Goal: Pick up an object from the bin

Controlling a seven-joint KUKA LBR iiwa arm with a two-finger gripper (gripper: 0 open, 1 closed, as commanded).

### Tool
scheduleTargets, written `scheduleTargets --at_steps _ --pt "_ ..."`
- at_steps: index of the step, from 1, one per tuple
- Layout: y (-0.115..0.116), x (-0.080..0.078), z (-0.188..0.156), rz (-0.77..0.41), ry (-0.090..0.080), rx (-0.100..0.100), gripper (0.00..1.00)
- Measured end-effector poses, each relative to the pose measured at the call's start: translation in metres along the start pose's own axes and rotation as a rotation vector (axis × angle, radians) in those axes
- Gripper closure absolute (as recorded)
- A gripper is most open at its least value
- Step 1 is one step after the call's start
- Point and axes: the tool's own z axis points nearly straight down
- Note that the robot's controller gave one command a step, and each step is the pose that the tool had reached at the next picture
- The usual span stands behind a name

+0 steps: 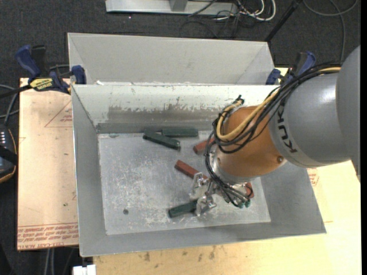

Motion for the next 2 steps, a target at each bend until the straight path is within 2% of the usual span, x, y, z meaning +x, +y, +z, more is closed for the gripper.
scheduleTargets --at_steps 1,2 --pt "0.0 0.0 0.0 0.0 0.0 0.0 1.0" --pt "-0.018 -0.001 -0.201 -0.025 0.012 -0.003 1.0"
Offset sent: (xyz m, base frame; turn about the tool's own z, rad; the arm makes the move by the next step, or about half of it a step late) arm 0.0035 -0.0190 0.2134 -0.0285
